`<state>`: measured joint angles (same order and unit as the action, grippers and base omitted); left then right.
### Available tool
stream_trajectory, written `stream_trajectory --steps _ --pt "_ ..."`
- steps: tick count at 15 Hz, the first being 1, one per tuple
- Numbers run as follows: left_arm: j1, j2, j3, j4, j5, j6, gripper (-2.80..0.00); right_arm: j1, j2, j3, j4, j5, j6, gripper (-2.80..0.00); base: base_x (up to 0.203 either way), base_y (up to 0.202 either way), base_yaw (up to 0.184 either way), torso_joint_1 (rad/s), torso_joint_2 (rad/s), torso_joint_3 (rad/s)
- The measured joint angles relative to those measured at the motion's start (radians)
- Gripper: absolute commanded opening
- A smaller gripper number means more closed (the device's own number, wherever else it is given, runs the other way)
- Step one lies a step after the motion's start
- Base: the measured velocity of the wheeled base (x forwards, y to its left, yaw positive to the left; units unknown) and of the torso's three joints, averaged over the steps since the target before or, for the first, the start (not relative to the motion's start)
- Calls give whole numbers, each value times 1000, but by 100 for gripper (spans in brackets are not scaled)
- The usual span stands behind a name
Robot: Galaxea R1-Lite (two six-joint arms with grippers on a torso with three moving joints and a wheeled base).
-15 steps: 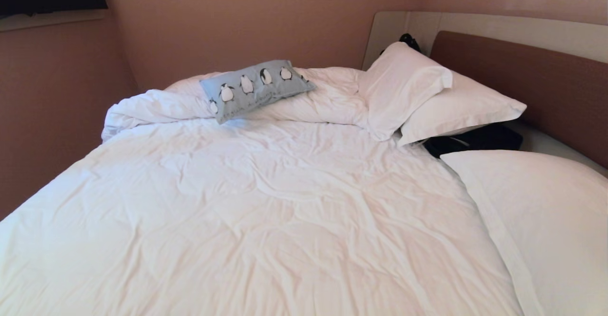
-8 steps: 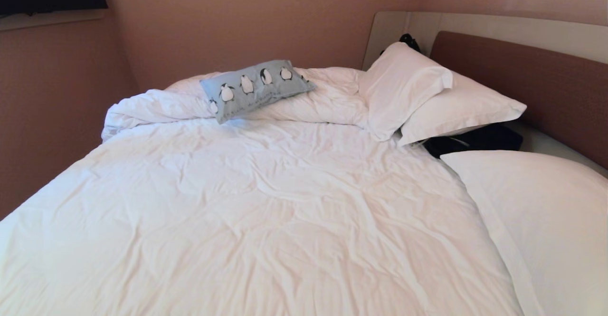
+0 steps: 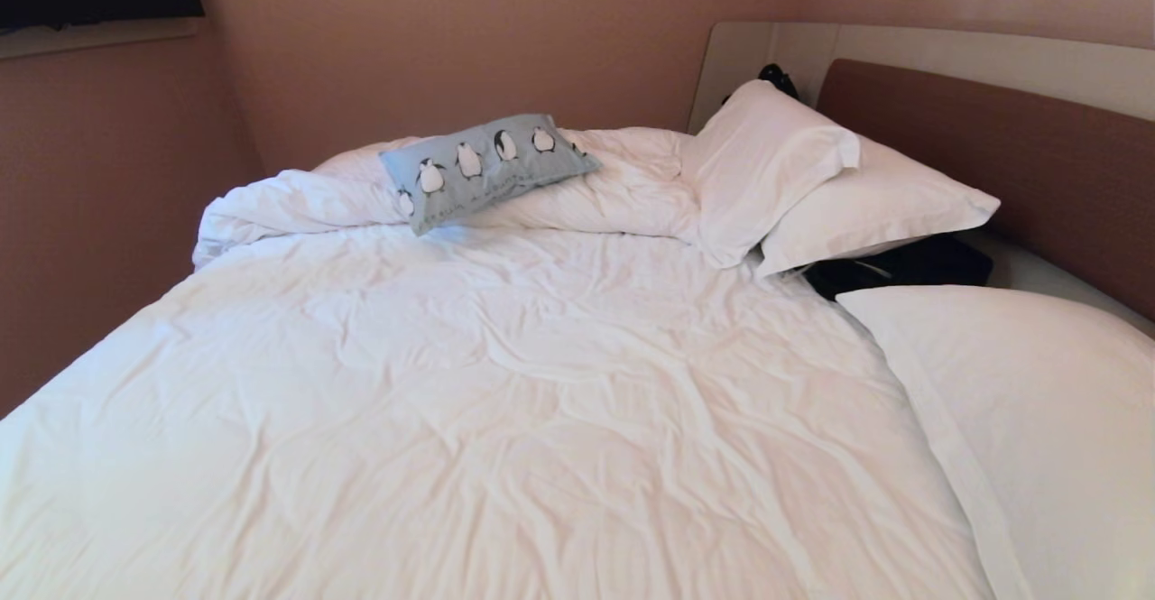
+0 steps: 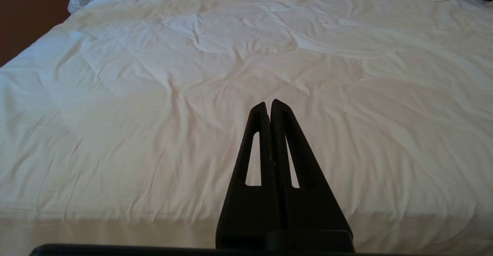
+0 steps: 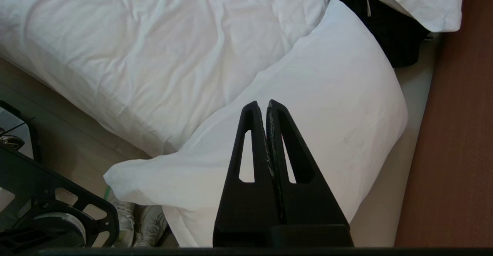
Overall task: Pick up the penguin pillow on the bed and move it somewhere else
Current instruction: Place the pillow at the bedside
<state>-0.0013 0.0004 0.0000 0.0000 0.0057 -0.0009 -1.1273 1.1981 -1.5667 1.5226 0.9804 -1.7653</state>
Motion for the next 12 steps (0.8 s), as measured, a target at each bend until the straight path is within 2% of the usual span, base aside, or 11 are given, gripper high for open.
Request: stream_trajectory --steps 3,6,9,12 --pt "-1 0 0 0 0 0 -280 -22 52 -57 0 0 22 -280 0 0 0 0 0 0" --pt "-1 0 0 0 0 0 -280 -48 110 -184 0 0 81 -280 0 0 0 0 0 0" --pt "0 0 0 0 0 0 -280 -53 180 -305 0 -2 179 -280 0 0 0 0 0 0" --pt "0 0 0 0 0 -1 -280 -54 215 -347 0 -7 316 -280 0 0 0 0 0 0"
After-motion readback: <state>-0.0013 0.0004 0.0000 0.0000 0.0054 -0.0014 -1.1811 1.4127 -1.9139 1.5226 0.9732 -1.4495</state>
